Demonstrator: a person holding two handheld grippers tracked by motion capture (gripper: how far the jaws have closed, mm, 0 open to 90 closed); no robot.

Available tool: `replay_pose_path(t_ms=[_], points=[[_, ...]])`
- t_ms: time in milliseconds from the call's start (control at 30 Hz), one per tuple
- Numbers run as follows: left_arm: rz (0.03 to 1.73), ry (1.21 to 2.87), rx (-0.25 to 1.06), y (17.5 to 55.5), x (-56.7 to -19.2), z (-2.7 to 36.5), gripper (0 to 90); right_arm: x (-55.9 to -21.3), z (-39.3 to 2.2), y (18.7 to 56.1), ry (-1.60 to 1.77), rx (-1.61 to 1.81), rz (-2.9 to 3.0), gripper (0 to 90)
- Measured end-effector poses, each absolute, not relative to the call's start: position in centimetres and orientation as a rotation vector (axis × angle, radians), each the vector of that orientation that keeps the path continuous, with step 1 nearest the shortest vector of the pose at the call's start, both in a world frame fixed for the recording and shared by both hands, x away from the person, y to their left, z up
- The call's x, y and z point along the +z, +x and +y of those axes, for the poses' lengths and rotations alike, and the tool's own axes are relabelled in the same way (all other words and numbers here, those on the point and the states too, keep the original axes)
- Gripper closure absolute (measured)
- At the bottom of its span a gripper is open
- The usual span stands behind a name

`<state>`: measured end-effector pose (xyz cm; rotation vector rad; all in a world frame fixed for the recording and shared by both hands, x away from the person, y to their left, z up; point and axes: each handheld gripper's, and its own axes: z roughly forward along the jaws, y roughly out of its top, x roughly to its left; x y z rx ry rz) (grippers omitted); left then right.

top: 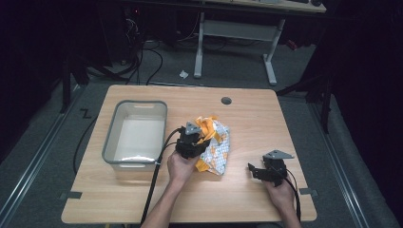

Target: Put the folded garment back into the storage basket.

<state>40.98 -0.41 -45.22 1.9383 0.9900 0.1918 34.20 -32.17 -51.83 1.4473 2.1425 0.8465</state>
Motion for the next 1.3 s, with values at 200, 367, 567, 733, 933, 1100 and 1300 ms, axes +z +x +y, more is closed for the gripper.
replay_pose_path(t_ms=[200, 367, 567, 733, 933, 1100, 1300], points=[[0.983, 1.911, 0.195, 40.6, -44.3, 0.5, 78.0, -51.8, -32.2, 34.2, 1.448, 0.847, 2.142, 25.8], [0.976, 1.89, 0.19, 40.4, -43.7, 1.2, 78.1, -51.8, -32.2, 34.2, 1.447, 0.847, 2.143, 25.8], [0.971, 1.861, 0.19, 40.0, -42.9, 2.0, 78.1, -51.8, -32.2, 34.2, 1.447, 0.846, 2.143, 25.8], [0.957, 1.841, 0.181, 39.8, -42.5, 2.5, 78.0, -51.8, -32.2, 34.2, 1.448, 0.847, 2.142, 25.8], [0.938, 1.852, 0.202, 39.5, -41.7, 2.9, 78.0, -51.8, -32.2, 34.2, 1.447, 0.847, 2.143, 25.8], [0.937, 1.836, 0.215, 39.3, -41.1, 3.6, 78.0, -51.8, -32.2, 34.2, 1.447, 0.847, 2.143, 25.8], [0.94, 1.804, 0.215, 39.2, -40.6, 4.6, 78.0, -51.8, -32.2, 34.2, 1.447, 0.847, 2.143, 25.8]])
